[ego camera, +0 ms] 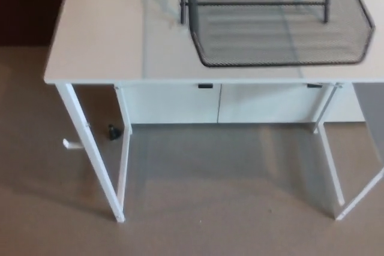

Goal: The robot walk towards a table in front and then pushes a layer of a file tray back to its original position using its right hand

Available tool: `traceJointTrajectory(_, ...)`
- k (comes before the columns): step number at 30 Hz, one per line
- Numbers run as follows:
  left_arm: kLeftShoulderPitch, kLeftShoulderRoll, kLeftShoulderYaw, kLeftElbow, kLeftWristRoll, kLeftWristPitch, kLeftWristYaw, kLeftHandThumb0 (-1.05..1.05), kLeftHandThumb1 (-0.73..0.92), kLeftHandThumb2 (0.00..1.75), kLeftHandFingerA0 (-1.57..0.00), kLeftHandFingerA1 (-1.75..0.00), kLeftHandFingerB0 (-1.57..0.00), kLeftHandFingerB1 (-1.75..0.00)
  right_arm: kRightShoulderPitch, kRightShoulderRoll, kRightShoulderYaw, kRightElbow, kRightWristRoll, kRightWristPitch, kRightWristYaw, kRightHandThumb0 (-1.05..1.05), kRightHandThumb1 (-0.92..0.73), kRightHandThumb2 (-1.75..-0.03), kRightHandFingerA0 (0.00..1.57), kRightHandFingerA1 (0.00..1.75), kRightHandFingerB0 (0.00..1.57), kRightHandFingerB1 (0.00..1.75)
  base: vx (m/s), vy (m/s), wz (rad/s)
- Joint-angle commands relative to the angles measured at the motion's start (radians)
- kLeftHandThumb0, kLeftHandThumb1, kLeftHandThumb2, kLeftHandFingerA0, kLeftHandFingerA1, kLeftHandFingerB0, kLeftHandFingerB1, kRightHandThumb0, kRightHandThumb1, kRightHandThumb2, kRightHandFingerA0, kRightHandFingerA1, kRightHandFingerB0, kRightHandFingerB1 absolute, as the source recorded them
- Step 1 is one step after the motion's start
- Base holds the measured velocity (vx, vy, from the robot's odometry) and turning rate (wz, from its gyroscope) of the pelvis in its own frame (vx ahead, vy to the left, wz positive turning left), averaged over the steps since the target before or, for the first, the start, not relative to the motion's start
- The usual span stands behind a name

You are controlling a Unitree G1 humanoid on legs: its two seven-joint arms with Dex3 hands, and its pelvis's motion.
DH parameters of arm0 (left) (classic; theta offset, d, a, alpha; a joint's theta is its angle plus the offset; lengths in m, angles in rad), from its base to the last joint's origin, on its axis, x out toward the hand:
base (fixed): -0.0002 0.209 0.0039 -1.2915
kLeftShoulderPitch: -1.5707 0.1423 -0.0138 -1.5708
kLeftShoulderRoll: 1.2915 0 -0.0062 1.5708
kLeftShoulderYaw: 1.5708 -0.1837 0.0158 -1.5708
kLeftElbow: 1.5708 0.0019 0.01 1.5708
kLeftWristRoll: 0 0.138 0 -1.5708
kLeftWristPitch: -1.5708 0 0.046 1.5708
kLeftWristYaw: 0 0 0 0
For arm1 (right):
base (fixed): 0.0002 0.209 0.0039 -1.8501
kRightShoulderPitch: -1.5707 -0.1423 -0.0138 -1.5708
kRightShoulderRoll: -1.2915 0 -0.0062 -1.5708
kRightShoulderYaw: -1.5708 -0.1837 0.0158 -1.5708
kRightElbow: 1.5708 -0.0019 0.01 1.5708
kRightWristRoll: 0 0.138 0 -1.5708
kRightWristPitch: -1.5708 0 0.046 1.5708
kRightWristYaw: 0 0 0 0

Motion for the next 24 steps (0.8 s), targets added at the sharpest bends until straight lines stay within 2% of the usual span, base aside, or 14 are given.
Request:
traceJointTrajectory(1, 0.000, 0.009, -0.003, 0.020, 0.013, -0.011, -0.004, -0.27, 0.65, 0.59, -0.60, -0.50, -0.37, -0.41, 0.002, -0.016, 0.002, 0.013, -0.012, -0.015, -0.004, -0.41, -0.57, -0.58, 0.63, 0.39, 0.56, 0.38, 0.13, 0.090, 0.00)
traceJointTrajectory(2, -0.004, 0.010, -0.006, 0.028, 0.017, -0.013, -0.001, -0.27, 0.65, 0.59, -0.59, -0.50, -0.37, -0.40, 0.002, -0.016, 0.002, 0.014, -0.012, -0.012, -0.005, -0.41, -0.57, -0.58, 0.63, 0.40, 0.56, 0.37, 0.10, 0.047, 0.08)
traceJointTrajectory(3, -0.003, 0.009, -0.006, 0.029, 0.017, -0.014, 0.000, -0.27, 0.65, 0.59, -0.59, -0.50, -0.37, -0.41, 0.002, -0.013, 0.001, 0.015, -0.009, -0.008, -0.004, -0.45, -0.48, -0.83, 0.59, 0.56, 0.45, 0.49, 0.08, 0.027, 0.05)
traceJointTrajectory(5, 0.004, 0.009, -0.004, 0.016, 0.014, -0.004, -0.001, -0.27, 0.66, 0.59, -0.59, -0.50, -0.37, -0.40, 0.002, -0.015, 0.005, 0.019, -0.019, -0.017, -0.012, -0.46, -0.48, -0.83, 0.59, 0.56, 0.46, 0.49, 0.13, -0.019, 0.09)
traceJointTrajectory(6, 0.005, 0.009, -0.005, 0.014, 0.015, -0.004, 0.000, -0.27, 0.66, 0.59, -0.59, -0.50, -0.36, -0.40, 0.001, -0.015, 0.005, 0.023, -0.017, -0.019, -0.010, -0.41, -0.56, -0.58, 0.62, 0.39, 0.57, 0.38, 0.13, -0.060, 0.07)
traceJointTrajectory(11, 0.003, 0.012, -0.006, 0.019, 0.017, -0.005, -0.003, -0.26, 0.66, 0.60, -0.58, -0.50, -0.36, -0.40, -0.007, -0.013, 0.004, 0.041, -0.013, -0.029, -0.007, -0.45, -0.55, -0.58, 0.64, 0.40, 0.54, 0.37, 0.12, -0.150, 0.15)
traceJointTrajectory(12, -0.002, 0.014, -0.007, 0.035, 0.017, -0.020, -0.004, -0.27, 0.66, 0.59, -0.58, -0.50, -0.36, -0.40, -0.006, -0.012, 0.005, 0.037, -0.011, -0.025, -0.003, -0.41, -0.45, -0.84, 0.59, 0.58, 0.42, 0.50, 0.20, -0.148, -0.27)
traceJointTrajectory(13, -0.001, 0.013, -0.008, 0.034, 0.017, -0.020, -0.003, -0.27, 0.66, 0.59, -0.60, -0.50, -0.37, -0.40, -0.008, -0.012, 0.004, 0.041, -0.010, -0.026, -0.002, -0.43, -0.54, -0.58, 0.65, 0.40, 0.54, 0.37, 0.09, -0.201, 0.21)
traceJointTrajectory(20, -0.004, 0.017, -0.008, 0.050, 0.014, -0.026, -0.008, -0.27, 0.66, 0.59, -0.59, -0.49, -0.36, -0.40, 0.000, -0.005, 0.006, 0.032, -0.002, -0.017, -0.001, -0.41, -0.54, -0.57, 0.66, 0.40, 0.55, 0.37, 0.15, -0.069, 0.02)
traceJointTrajectory(21, -0.001, 0.016, -0.008, 0.043, 0.014, -0.020, -0.010, -0.26, 0.66, 0.59, -0.59, -0.49, -0.36, -0.40, -0.001, -0.007, 0.008, 0.035, -0.009, -0.018, -0.006, -0.44, -0.54, -0.58, 0.64, 0.40, 0.54, 0.37, 0.15, 0.053, -0.15)
traceJointTrajectory(22, 0.000, 0.016, -0.008, 0.038, 0.015, -0.013, -0.009, -0.26, 0.66, 0.59, -0.58, -0.48, -0.36, -0.40, 0.002, -0.008, 0.009, 0.031, -0.011, -0.020, -0.007, -0.41, -0.45, -0.84, 0.59, 0.58, 0.42, 0.50, 0.14, 0.082, -0.17)
traceJointTrajectory(24, 0.001, 0.017, -0.010, 0.037, 0.017, -0.017, -0.010, -0.26, 0.66, 0.59, -0.58, -0.49, -0.36, -0.40, 0.004, -0.008, 0.010, 0.030, -0.010, -0.026, -0.005, -0.42, -0.45, -0.83, 0.60, 0.58, 0.43, 0.50, 0.13, 0.108, -0.12)
